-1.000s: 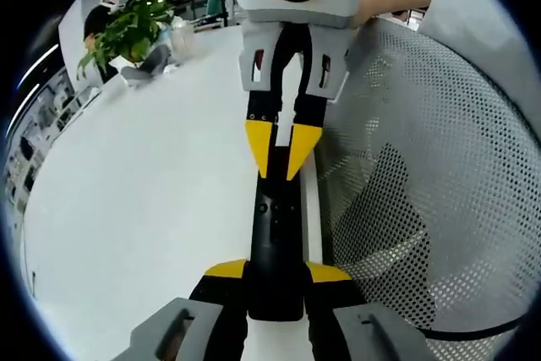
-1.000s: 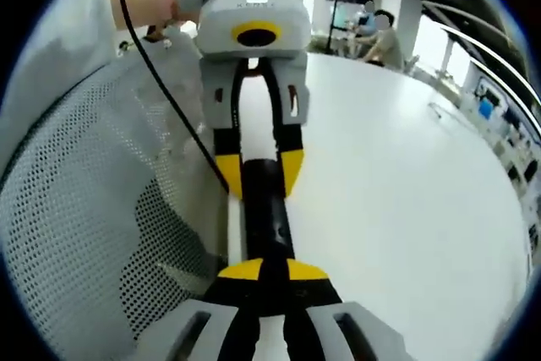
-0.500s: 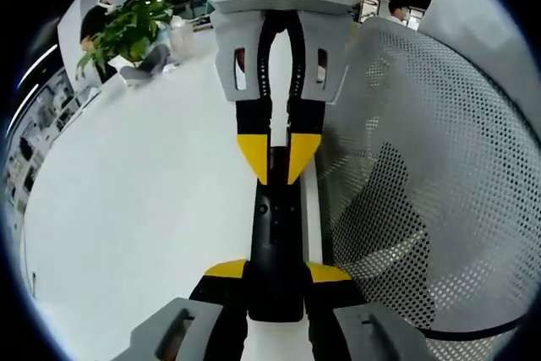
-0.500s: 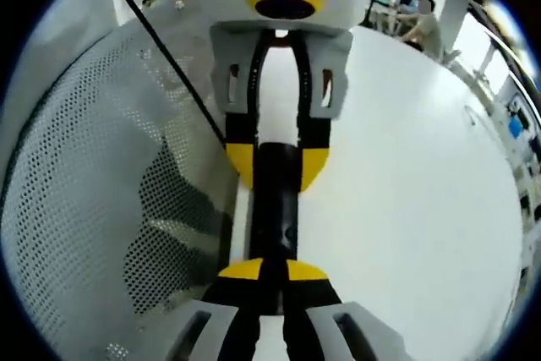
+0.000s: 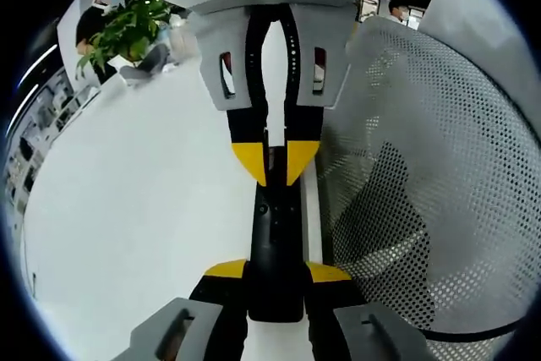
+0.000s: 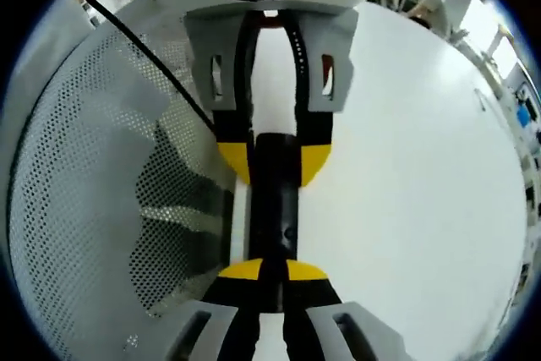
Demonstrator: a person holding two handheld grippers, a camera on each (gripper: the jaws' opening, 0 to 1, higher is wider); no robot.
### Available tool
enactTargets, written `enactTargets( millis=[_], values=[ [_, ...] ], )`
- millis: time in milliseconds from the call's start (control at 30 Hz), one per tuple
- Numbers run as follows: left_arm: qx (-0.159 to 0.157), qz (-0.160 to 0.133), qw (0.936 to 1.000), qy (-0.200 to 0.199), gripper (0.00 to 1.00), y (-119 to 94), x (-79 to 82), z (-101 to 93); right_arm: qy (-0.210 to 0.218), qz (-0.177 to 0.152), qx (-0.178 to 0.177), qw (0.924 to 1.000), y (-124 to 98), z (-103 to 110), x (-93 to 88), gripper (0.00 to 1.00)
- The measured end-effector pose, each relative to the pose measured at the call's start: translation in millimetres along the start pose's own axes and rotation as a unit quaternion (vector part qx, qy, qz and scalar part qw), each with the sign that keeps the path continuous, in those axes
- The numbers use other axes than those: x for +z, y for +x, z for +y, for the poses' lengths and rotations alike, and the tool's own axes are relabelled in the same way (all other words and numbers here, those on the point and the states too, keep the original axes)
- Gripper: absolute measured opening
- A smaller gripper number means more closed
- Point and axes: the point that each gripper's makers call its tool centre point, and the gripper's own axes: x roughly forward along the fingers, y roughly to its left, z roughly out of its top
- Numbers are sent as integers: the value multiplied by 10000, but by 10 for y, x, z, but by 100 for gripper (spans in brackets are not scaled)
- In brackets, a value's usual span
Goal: Press the specified remote control buttons in sequence, fully releasing each button before pressing the next.
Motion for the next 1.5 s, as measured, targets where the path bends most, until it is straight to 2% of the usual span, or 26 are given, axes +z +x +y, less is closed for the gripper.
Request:
enactTargets(
  millis=[100, 167, 267, 400, 500, 600, 700, 833, 1033, 1100, 1167, 1333, 1433, 1500],
  values=[
    [11, -22, 10000, -22, 25, -1, 2, 1, -4, -2, -2, 10000, -8, 4, -17, 4],
    [26, -25, 10000, -26, 25, -1, 3, 1, 8, -133, -72, 9999, -16, 10, -28, 4],
    [39, -53, 10000, -42, 25, -2, 5, 1, -12, -529, -275, 9982, -22, 3, -16, 4],
    [50, -93, 9999, -63, 25, -2, 7, 1, 419, -1224, -544, 9901, -46, 2, -16, 5],
    [46, -96, 9999, -57, 25, -3, 11, 2, 279, -1604, -770, 9837, -60, 5, -5, 4],
    [43, -85, 9999, -46, 25, -1, 9, 2, 415, -1770, -833, 9798, -59, 22, -8, 4],
    [43, -90, 9999, -51, 25, -2, 10, 3, 475, -1760, -778, 9802, -58, 3, 15, 4],
    [45, -107, 9999, -59, 25, -2, 7, 5, 245, -1771, -697, 9814, -46, 15, 46, 3],
    [45, -112, 9999, -65, 25, 1, 7, 3, 367, -1749, -549, 9824, -40, 2, 61, 3],
    [47, -123, 9999, -70, 25, 0, 8, 3, 431, -1573, -463, 9855, -33, -1, 58, 3],
    [50, -131, 9999, -78, 25, 1, 5, 5, 560, -1244, -314, 9902, -26, -4, 54, 3],
    [51, -108, 9999, -73, 25, 2, 5, 5, 376, -828, -272, 9955, 3, -12, 110, 2],
    [49, -99, 9999, -73, 25, 1, 6, 5, 132, -521, -334, 9980, 8, -8, 91, 3],
    [47, -89, 9999, -64, 25, 3, 7, 5, 116, -336, -316, 9989, 19, -6, 91, 3]
  ],
)
